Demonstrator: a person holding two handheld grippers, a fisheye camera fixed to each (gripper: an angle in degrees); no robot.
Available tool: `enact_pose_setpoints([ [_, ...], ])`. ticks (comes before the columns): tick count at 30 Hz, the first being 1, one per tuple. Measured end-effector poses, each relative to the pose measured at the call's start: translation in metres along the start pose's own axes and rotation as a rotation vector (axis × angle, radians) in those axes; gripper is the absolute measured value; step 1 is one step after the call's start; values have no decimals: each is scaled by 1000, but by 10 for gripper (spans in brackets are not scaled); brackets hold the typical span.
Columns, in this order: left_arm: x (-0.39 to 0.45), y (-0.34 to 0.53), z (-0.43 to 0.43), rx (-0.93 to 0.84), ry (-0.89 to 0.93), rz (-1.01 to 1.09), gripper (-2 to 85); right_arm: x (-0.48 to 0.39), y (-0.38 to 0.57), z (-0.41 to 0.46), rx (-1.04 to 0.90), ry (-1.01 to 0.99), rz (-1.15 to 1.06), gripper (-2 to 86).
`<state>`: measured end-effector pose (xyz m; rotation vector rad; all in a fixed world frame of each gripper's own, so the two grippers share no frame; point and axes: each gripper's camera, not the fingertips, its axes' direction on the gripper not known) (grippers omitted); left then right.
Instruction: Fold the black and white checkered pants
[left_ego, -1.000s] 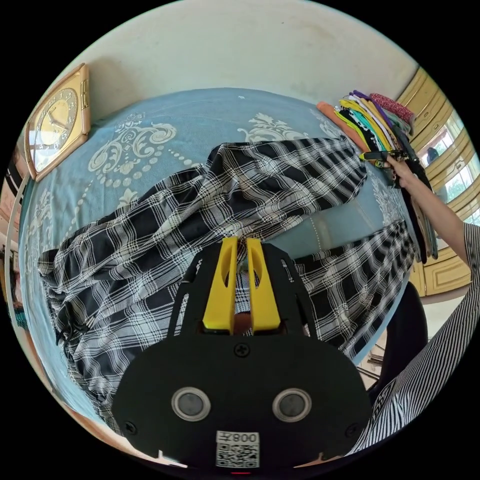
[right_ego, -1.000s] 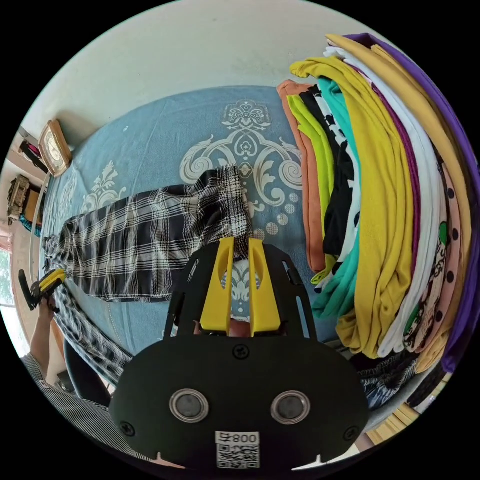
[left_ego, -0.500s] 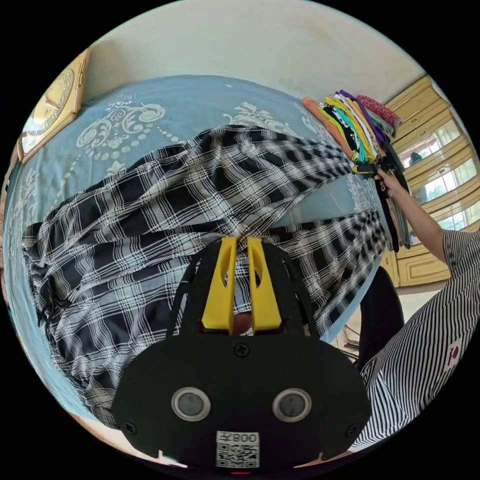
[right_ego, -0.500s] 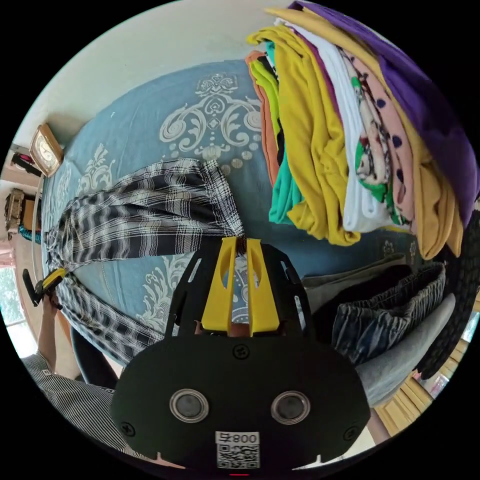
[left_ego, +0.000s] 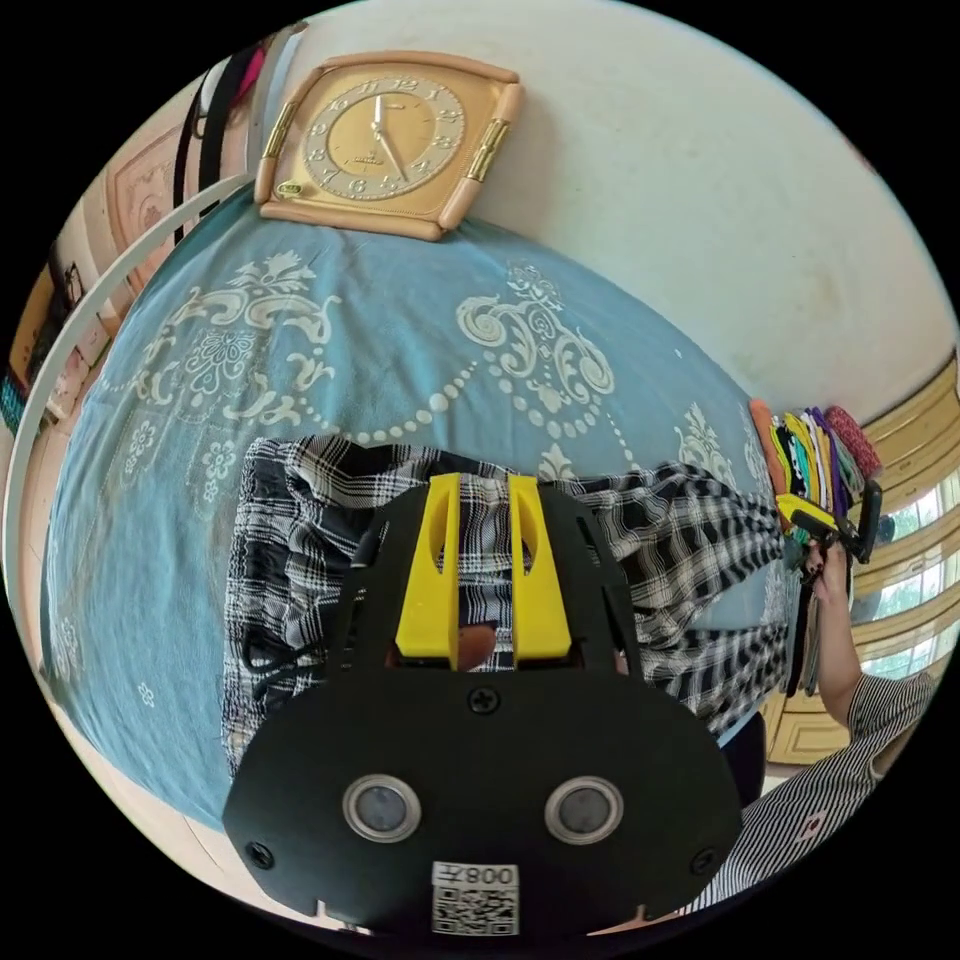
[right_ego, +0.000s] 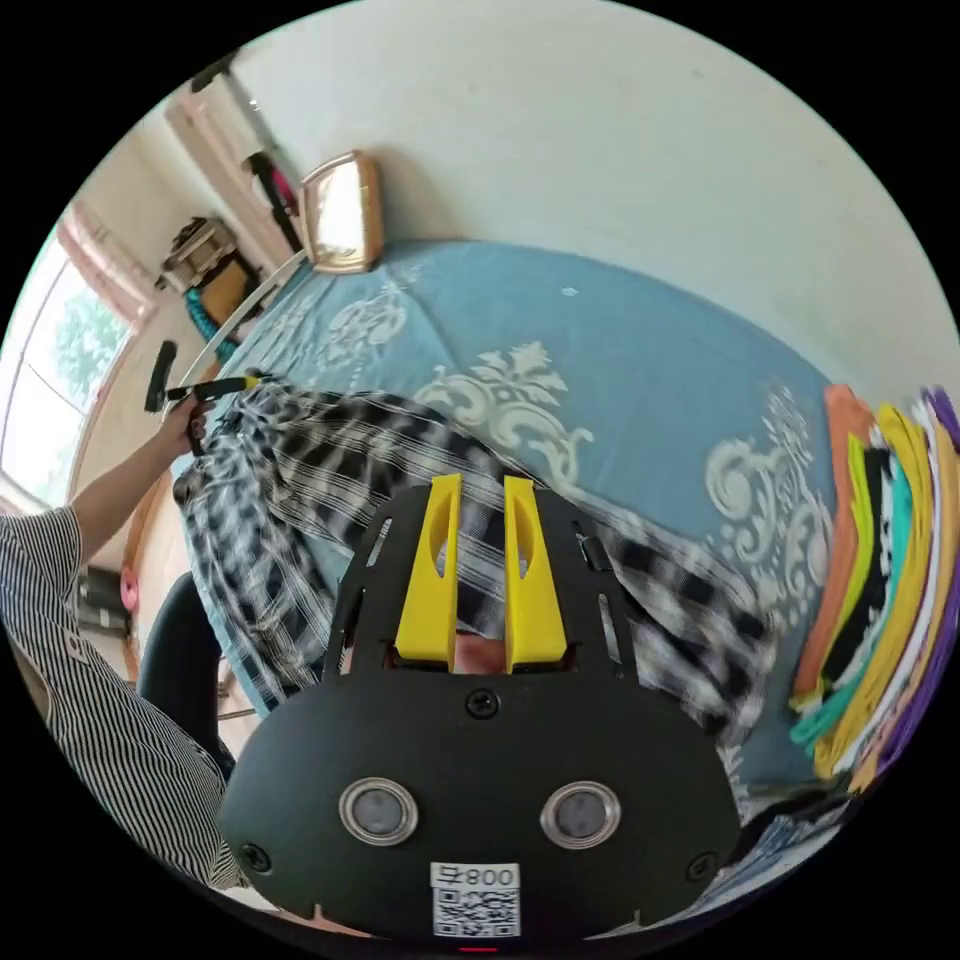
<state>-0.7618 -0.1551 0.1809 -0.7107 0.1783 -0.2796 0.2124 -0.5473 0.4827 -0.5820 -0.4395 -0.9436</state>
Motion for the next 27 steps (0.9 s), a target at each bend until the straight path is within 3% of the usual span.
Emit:
enact_pose_setpoints([
  [6,-13,-8,19,-49,-100,-44,30,-128,-112,87,-111,-124,-307,79],
  [11,-16,-4,15,11,-61,-38,9,-190,-140,140,-232,36,-436,45],
  [18,-15,-24,0,132,-22,-43,8,-198,-167,116,-154,89,-400,7],
  [23,-10,-40,19,37,-70,-43,28,-198,-191,130,-223,85,-334,10],
  [27,4,-27,-5,150,-14,46,57,-190,-190,124,-190,78,-255,24],
])
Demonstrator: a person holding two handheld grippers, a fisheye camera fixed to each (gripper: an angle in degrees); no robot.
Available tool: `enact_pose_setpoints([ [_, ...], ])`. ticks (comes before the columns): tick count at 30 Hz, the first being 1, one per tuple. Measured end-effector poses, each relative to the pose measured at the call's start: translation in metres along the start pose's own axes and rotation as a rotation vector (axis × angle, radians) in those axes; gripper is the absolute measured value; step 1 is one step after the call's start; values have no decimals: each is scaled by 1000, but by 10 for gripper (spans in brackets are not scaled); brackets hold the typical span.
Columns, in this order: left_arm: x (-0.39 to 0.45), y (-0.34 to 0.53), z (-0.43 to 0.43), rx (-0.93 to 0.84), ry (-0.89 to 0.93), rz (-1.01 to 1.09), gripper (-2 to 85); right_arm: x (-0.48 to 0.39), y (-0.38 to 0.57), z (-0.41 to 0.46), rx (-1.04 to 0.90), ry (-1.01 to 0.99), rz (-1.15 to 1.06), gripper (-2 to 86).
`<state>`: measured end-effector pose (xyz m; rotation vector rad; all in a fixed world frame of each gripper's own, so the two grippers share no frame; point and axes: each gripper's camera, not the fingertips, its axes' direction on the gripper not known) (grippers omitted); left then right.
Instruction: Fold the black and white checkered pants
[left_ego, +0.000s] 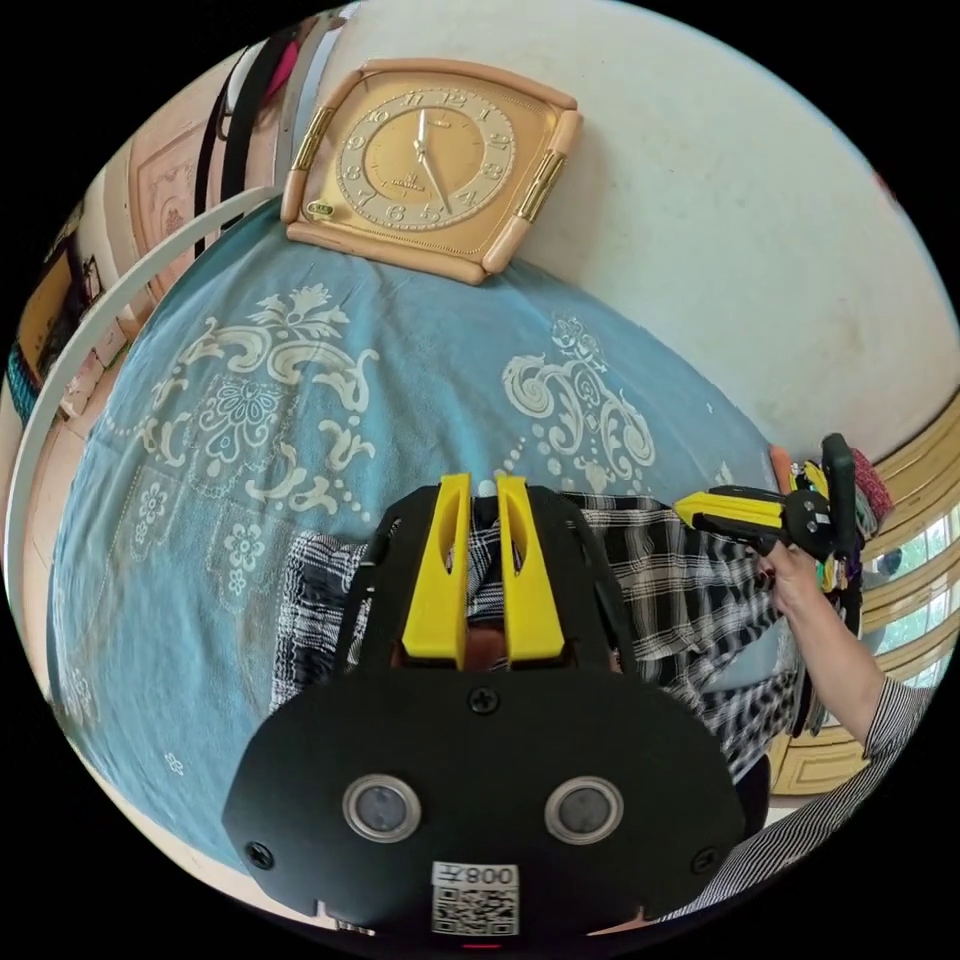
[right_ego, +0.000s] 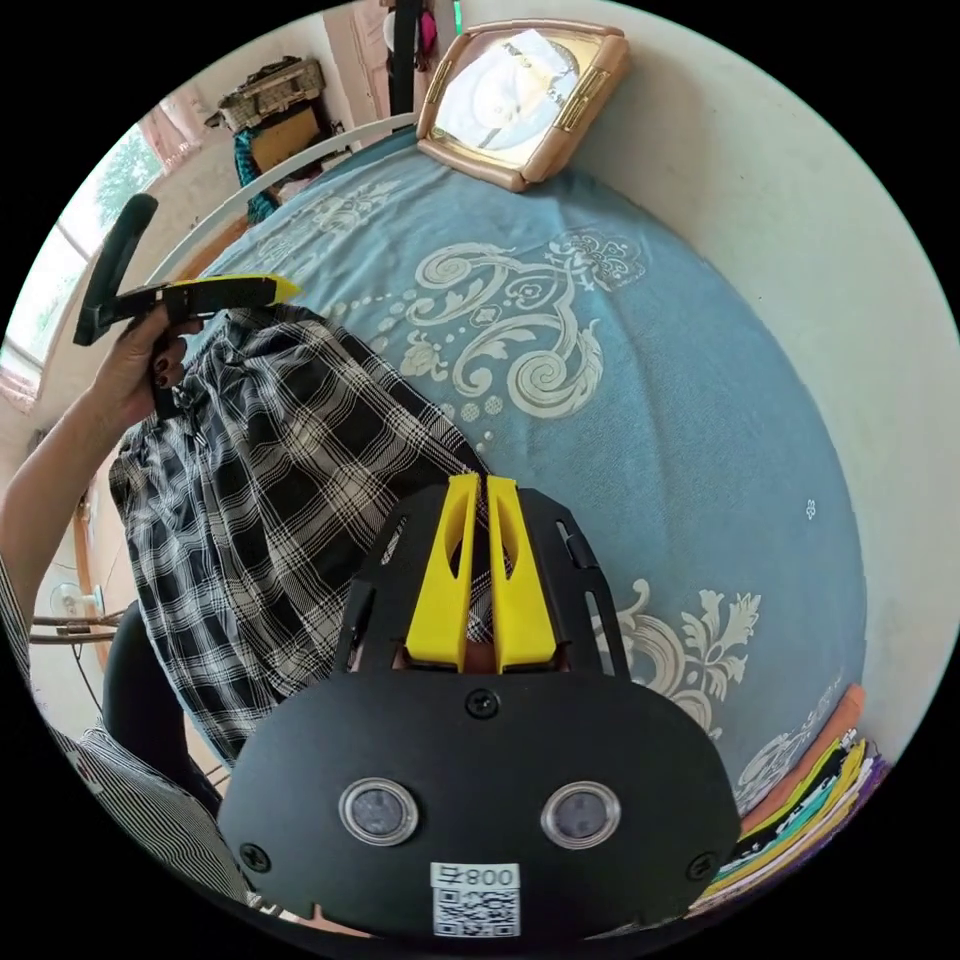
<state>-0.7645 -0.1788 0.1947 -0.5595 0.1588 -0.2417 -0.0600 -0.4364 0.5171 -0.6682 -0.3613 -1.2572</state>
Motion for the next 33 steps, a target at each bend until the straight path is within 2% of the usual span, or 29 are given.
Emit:
enact_pose_setpoints([
  [5,6,24,-14,-4,-113,52,74,-1,39,-25,155,-77,35,37],
  [9,13,23,16,-126,-255,37,45,-16,43,-3,82,-68,-1,24],
  [11,20,14,23,-104,-303,41,31,-16,40,16,25,-47,16,13],
  [13,25,4,30,-117,-360,24,24,-10,42,18,47,-91,48,8],
  [18,41,0,21,-4,-272,-26,17,2,68,1,142,-137,99,6],
  [23,87,22,15,107,-132,52,13,28,153,-24,226,-69,225,4],
  [27,167,20,59,-3,99,280,6,47,188,-12,180,-24,319,1],
  [30,216,7,106,-132,134,358,3,59,193,14,90,19,361,-1],
  [33,248,-5,135,-186,102,365,2,68,199,18,108,-8,383,-2],
])
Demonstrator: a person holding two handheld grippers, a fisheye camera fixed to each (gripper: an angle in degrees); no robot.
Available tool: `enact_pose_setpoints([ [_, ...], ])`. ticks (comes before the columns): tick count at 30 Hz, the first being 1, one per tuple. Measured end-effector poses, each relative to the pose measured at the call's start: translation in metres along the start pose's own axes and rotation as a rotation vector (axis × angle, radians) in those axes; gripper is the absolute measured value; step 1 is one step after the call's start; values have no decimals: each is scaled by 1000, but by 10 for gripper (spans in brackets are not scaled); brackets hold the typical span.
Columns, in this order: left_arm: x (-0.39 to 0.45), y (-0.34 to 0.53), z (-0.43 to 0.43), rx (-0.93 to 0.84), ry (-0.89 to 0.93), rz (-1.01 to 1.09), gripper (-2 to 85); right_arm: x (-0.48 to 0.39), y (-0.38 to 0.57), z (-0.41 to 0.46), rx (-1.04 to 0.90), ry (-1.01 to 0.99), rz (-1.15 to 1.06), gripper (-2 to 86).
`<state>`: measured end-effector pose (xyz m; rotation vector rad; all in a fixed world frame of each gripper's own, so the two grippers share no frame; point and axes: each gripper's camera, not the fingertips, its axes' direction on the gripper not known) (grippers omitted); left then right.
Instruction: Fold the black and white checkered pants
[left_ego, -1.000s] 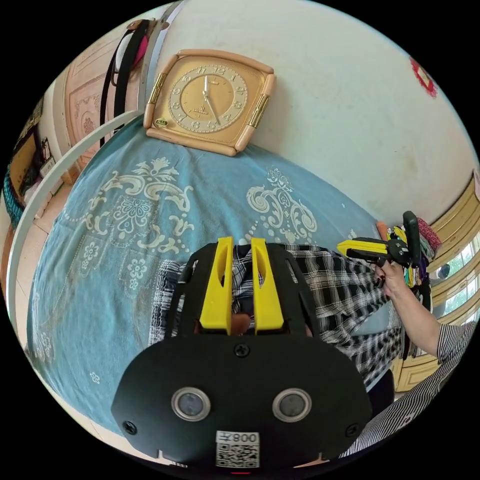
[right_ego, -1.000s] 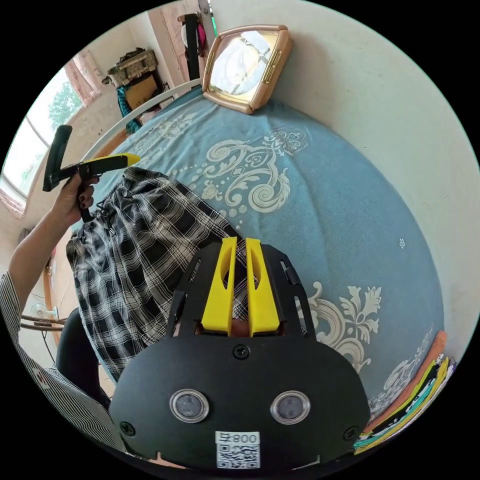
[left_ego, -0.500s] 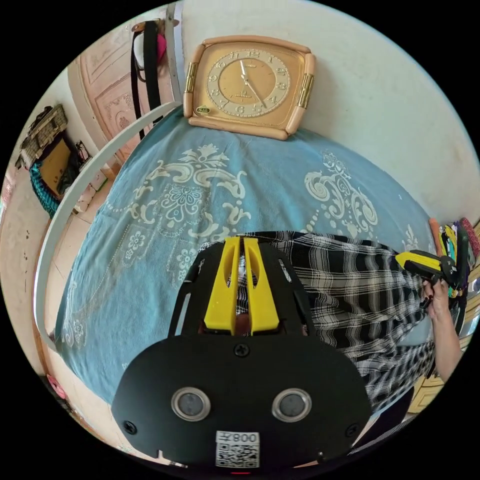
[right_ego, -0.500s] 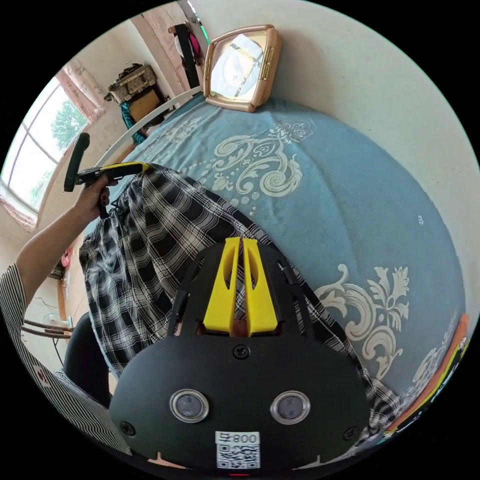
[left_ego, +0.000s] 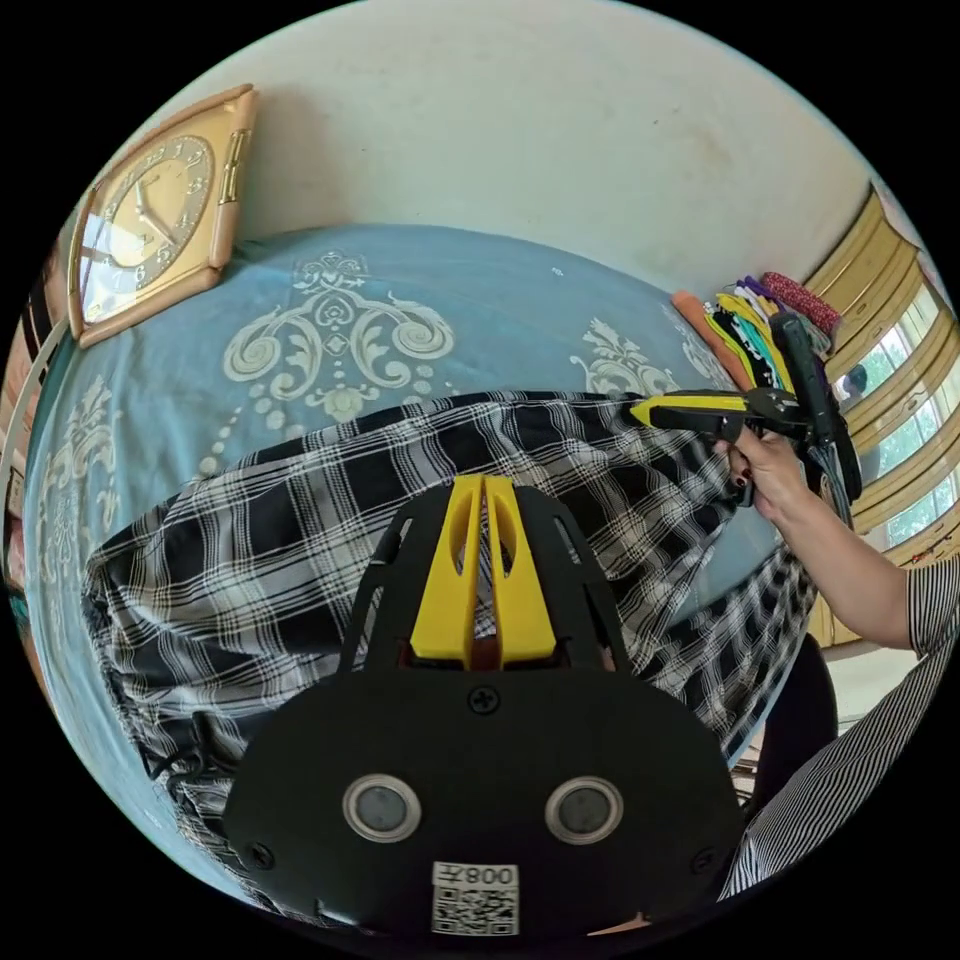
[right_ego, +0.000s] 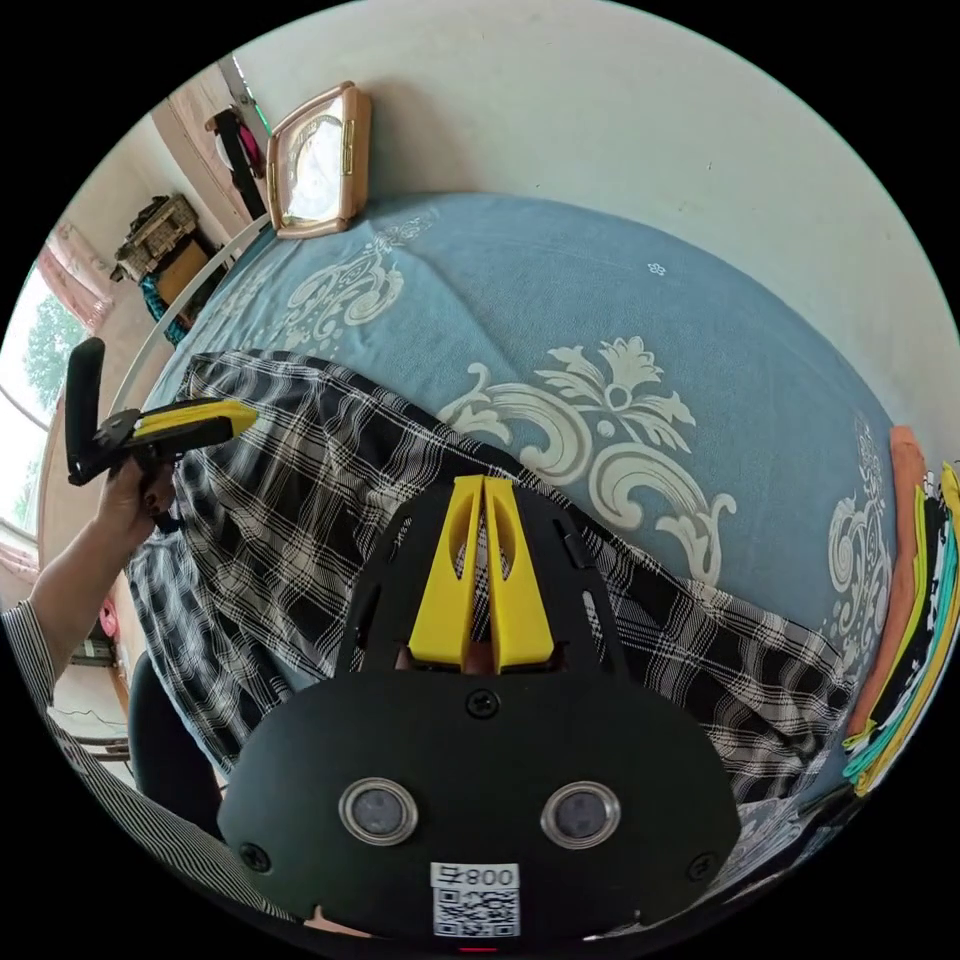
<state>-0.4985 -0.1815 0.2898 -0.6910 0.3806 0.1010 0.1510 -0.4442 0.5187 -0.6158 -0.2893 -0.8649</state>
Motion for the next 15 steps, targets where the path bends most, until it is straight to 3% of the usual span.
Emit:
enact_pose_setpoints([
  [6,60,-35,25,25,205,103,2,45,51,-27,96,17,79,-3],
  [9,93,-59,53,-25,214,156,2,86,92,-42,104,110,167,-2],
  [15,124,-98,96,-86,206,114,2,148,123,-19,47,50,278,0],
])
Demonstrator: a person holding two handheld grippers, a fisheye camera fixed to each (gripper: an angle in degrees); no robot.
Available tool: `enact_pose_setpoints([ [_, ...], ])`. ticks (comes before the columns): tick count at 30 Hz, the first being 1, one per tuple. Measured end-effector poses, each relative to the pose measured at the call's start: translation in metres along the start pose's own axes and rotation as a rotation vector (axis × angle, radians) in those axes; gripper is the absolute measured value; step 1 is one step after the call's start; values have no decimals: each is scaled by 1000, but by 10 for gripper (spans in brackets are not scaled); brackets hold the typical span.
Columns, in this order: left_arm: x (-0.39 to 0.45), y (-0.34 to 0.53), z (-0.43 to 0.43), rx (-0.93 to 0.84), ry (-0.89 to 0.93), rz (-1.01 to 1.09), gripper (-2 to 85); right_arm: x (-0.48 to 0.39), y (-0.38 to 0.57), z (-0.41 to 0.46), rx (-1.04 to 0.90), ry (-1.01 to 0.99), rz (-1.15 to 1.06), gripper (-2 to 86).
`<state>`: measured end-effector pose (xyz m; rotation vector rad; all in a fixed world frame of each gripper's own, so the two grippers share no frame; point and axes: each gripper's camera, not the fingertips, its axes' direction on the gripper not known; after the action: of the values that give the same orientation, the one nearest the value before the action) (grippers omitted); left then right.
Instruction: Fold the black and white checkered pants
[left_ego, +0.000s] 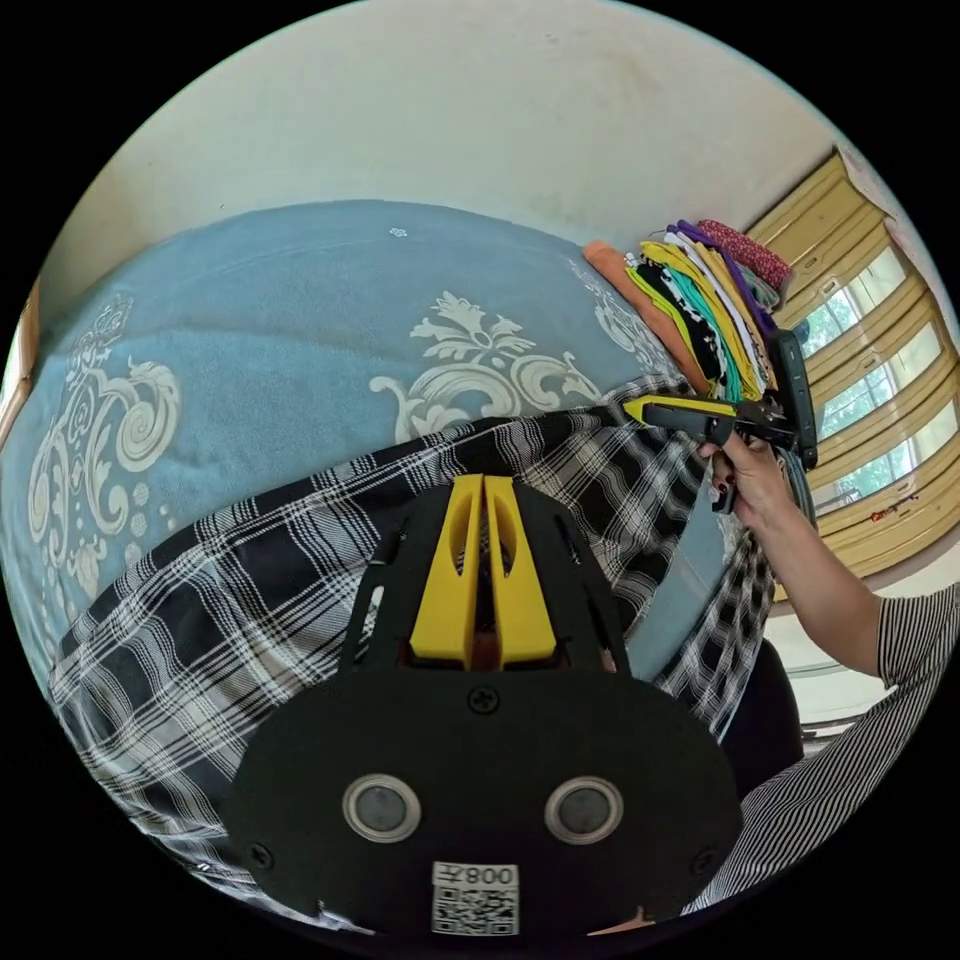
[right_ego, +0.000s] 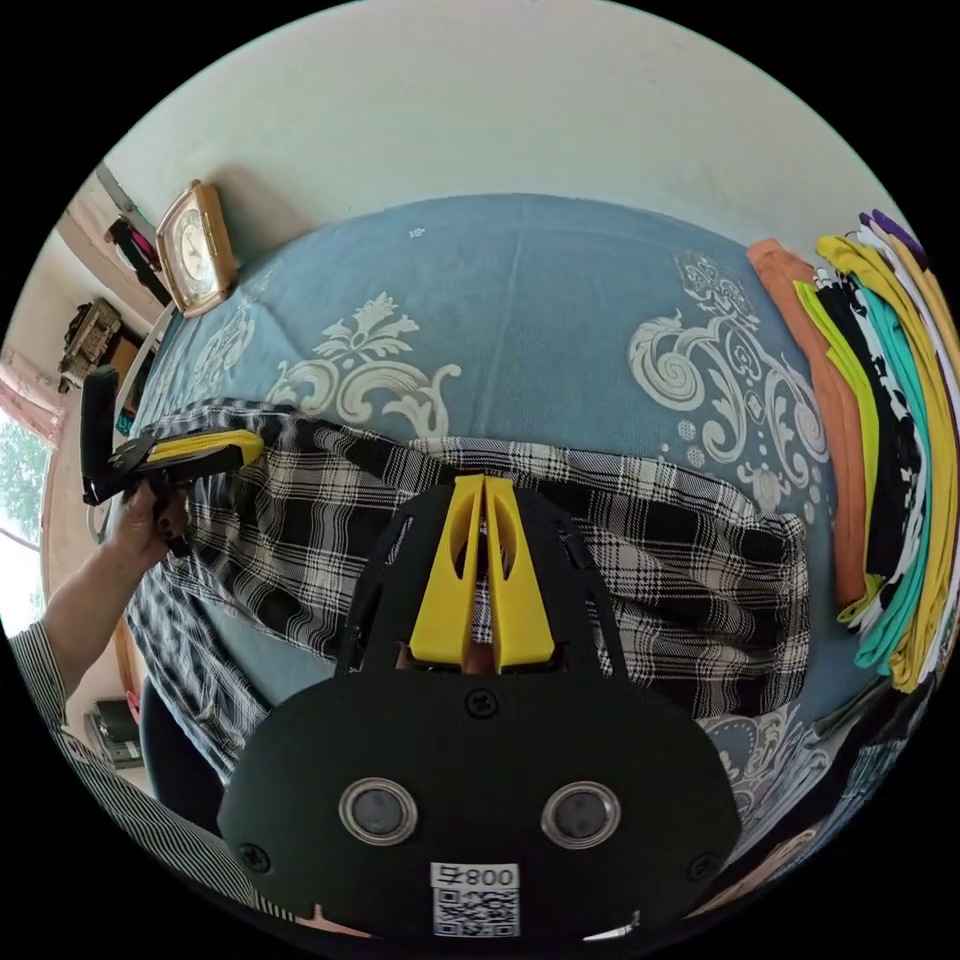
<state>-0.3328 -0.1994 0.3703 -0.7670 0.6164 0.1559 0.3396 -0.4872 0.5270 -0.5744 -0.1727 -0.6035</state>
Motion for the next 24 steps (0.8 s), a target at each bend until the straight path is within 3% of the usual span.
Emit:
enact_pose_setpoints([
  [9,57,-25,26,-1,71,124,1,51,33,-10,57,49,67,1],
  [14,80,-44,63,-78,-17,155,1,79,29,11,23,51,93,1],
  [20,97,-47,67,-25,53,165,2,101,59,-14,96,58,99,1],
  [24,108,-49,91,-66,31,176,2,122,86,-7,66,151,148,1],
])
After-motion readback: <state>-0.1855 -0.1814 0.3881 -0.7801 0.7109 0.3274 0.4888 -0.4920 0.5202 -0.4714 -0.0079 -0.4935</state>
